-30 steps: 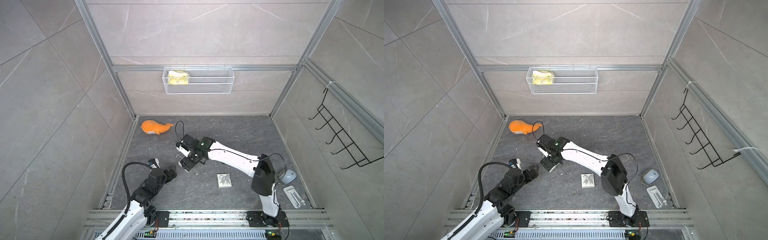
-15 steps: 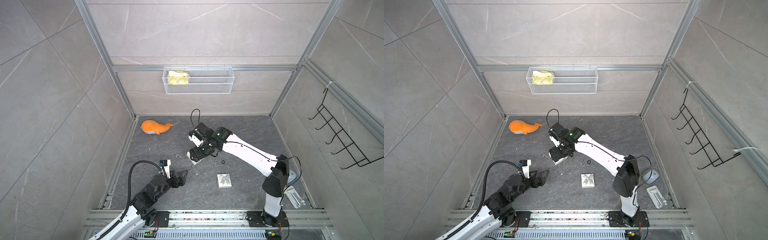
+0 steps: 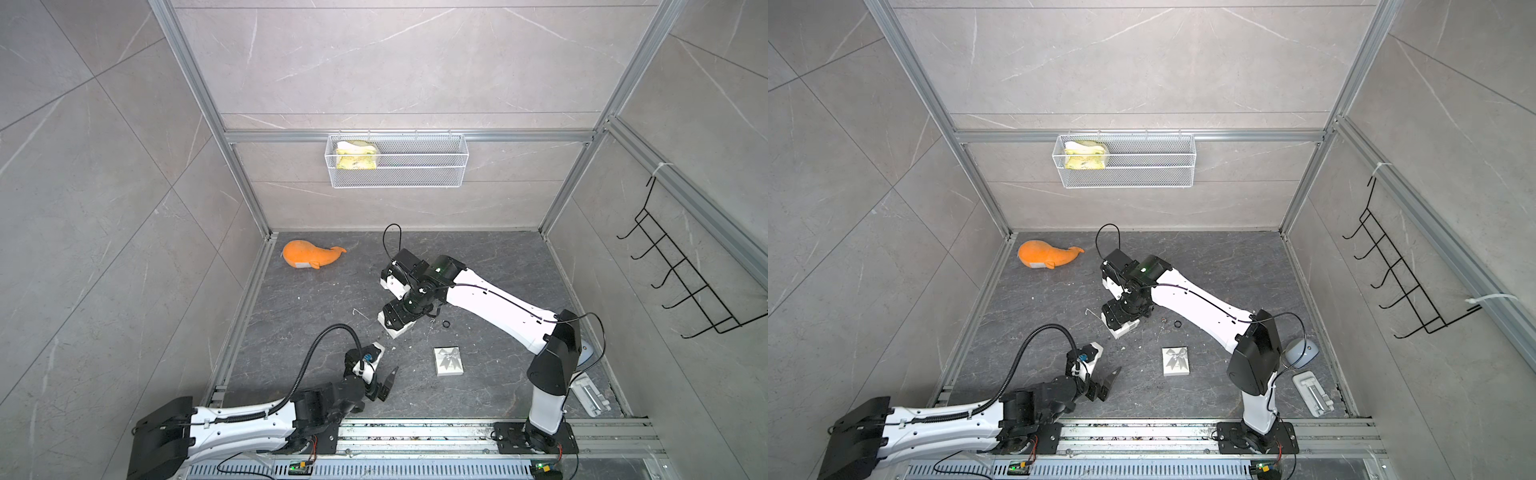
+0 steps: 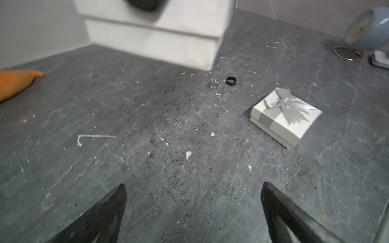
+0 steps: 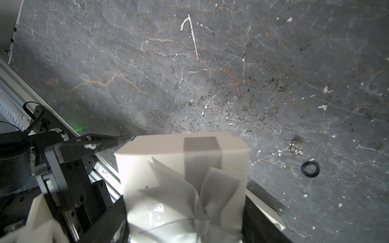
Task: Take the rings out of the lift-off lid box
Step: Open the lid on the jewelry box.
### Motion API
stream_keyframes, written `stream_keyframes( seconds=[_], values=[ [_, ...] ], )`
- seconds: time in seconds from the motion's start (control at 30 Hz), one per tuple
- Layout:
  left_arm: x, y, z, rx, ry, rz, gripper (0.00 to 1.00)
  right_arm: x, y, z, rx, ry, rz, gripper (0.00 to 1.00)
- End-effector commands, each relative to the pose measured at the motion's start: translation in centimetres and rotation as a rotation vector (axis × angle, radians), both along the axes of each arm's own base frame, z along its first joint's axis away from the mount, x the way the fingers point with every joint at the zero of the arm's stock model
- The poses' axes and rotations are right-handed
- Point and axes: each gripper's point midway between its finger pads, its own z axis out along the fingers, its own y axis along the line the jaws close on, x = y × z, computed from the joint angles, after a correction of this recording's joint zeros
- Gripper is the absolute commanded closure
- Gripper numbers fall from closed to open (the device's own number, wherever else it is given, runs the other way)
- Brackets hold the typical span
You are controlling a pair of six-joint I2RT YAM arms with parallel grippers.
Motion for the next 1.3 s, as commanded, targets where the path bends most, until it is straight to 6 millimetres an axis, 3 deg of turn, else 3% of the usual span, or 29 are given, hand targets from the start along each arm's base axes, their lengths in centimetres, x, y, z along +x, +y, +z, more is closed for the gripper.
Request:
stream_keyframes(
  seconds=[0.0,0.27,0.6,0.93,1.27],
  values=[
    [1.5,-0.8,6.6,-0.117,-0.201,0.069,0.0,-1.4,-1.2,1.3,0.013,0.012,0.022,0.3],
    [0.9,0.3,8.8,-0.265,-0.241,0.053,0.0,-2.3,-1.2,0.8,0.04,0.036,0.031,0.3],
    [0.9,-2.5,7.4,-0.125,-0.235,-0.014,0.0,-3.0,-0.8,1.3,0.076,0.032,0.055,0.3],
    [1.1,-1.8,9.8,-0.182,-0.275,0.01,0.0,-4.1,0.0,1.3,0.076,0.03,0.1,0.3],
    [1.3,-1.5,8.8,-0.152,-0.243,0.028,0.0,-4.3,0.4,2.0,0.091,0.002,0.112,0.3]
  ],
)
